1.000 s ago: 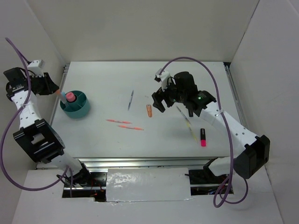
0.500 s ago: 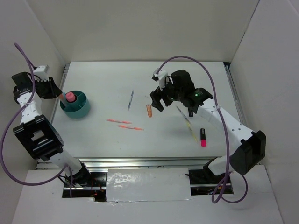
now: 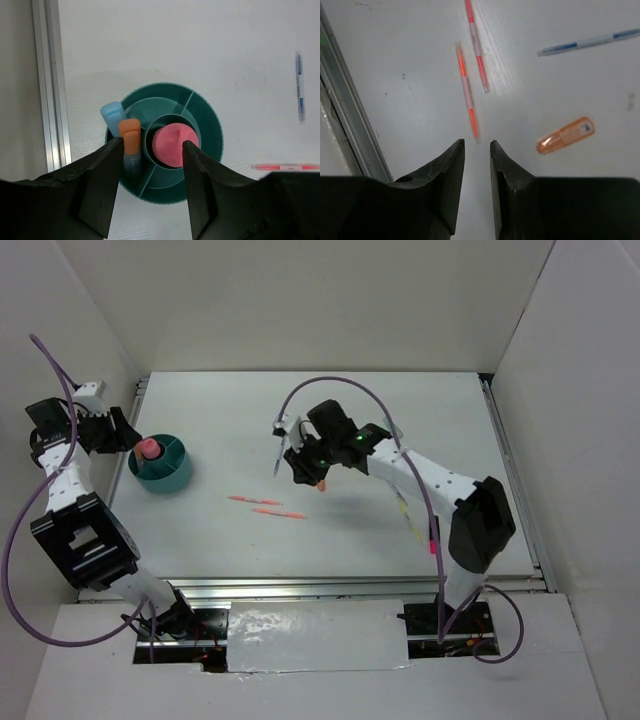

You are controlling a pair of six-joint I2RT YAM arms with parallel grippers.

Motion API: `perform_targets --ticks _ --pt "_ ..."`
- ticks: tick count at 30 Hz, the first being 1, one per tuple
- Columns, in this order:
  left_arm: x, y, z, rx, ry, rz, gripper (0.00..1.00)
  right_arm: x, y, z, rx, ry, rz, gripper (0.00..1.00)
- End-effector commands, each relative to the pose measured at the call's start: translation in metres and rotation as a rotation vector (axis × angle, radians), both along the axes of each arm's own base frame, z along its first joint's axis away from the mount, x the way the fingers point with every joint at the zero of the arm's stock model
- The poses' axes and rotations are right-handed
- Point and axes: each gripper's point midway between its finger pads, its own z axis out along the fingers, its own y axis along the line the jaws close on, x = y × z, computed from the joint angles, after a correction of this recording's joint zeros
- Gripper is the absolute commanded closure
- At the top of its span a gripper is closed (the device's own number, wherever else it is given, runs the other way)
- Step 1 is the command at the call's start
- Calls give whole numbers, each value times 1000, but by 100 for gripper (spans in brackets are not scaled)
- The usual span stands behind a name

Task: Sort the stationery into containers
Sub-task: Place the pen in the storage box, then pick up the pen from the center of the board.

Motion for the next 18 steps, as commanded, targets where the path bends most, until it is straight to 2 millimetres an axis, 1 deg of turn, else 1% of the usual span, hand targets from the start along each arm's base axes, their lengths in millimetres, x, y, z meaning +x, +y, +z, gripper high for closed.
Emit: perform_targets --ticks 1,2,3,4,5,6,8,9,11,12,13,14,15,18 --pt "-1 -17 54 53 -147 -64 38 -8 30 -4 -35 13 79 67" --pt "-2 -21 57 59 -156 -76 38 -10 33 -10 -61 14 89 68" --pt "-3 -24 62 68 -169 -81 37 -18 38 -16 -87 29 107 69" --pt "-5 -31 72 79 -192 -95 37 -22 43 -28 -126 38 122 69" --pt "-6 -35 76 84 -203 -104 37 -19 43 -34 -142 37 115 69" --pt "-9 -39 86 93 -222 -106 36 -27 47 -47 -177 50 133 69" --pt "-10 -48 96 104 -243 -126 35 -27 45 -61 -226 48 128 67" --pt "-12 -57 103 109 -256 -145 31 -31 45 -74 -251 60 135 66" --pt "-14 -67 109 114 -268 -165 28 -31 43 -93 -303 71 135 66" --pt "-17 -77 114 122 -282 -186 27 -29 42 -96 -313 71 134 66" --pt "-18 -80 116 129 -286 -186 27 -30 42 -102 -328 79 136 66" --pt "-20 -85 122 144 -304 -192 26 -28 41 -110 -348 83 133 66" --pt "-20 -93 122 143 -309 -208 26 -28 41 -113 -357 83 133 66" --pt "-23 -104 126 156 -325 -225 26 -21 38 -124 -380 77 127 66"
